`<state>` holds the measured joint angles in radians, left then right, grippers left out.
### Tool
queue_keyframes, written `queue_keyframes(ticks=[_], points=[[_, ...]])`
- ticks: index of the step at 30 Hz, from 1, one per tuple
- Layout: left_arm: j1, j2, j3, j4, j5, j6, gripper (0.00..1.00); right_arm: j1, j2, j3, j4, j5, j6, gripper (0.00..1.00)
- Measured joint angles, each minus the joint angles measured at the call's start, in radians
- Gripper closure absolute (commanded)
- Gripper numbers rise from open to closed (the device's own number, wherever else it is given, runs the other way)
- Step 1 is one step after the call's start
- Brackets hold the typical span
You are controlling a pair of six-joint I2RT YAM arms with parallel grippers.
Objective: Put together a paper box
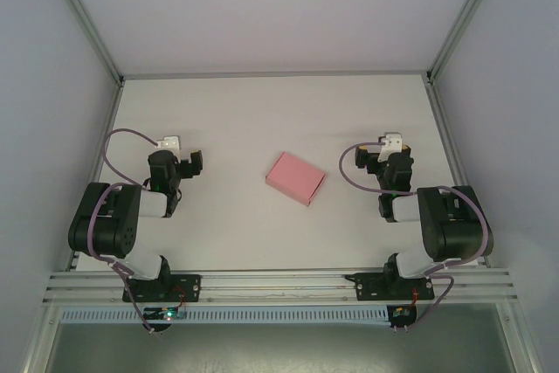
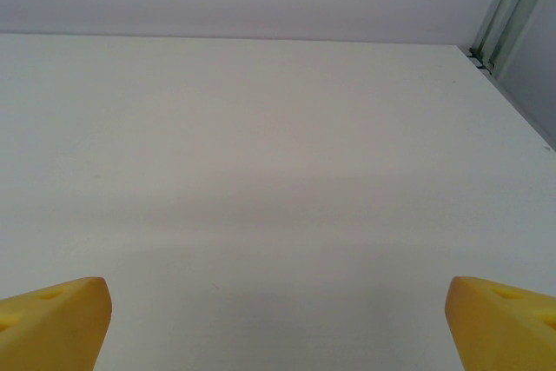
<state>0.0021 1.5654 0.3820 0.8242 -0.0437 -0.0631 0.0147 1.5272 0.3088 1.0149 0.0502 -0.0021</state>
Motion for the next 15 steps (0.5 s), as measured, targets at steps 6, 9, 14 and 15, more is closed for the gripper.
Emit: queue_keyframes(ticks=[6,9,14,15], points=[[0.0,0.0,0.0,0.0,0.003,0.0,0.0,0.0,0.0,0.0,0.0,0.0,0.0,0.02],[0.0,0.0,0.0,0.0,0.004,0.0,0.0,0.0,0.0,0.0,0.0,0.0,0.0,0.02],[0.0,0.0,0.0,0.0,0.007,0.001,0.0,0.0,0.0,0.0,0.0,0.0,0.0,0.02],[0.0,0.0,0.0,0.0,0.007,0.001,0.0,0.0,0.0,0.0,0.0,0.0,0.0,0.02]])
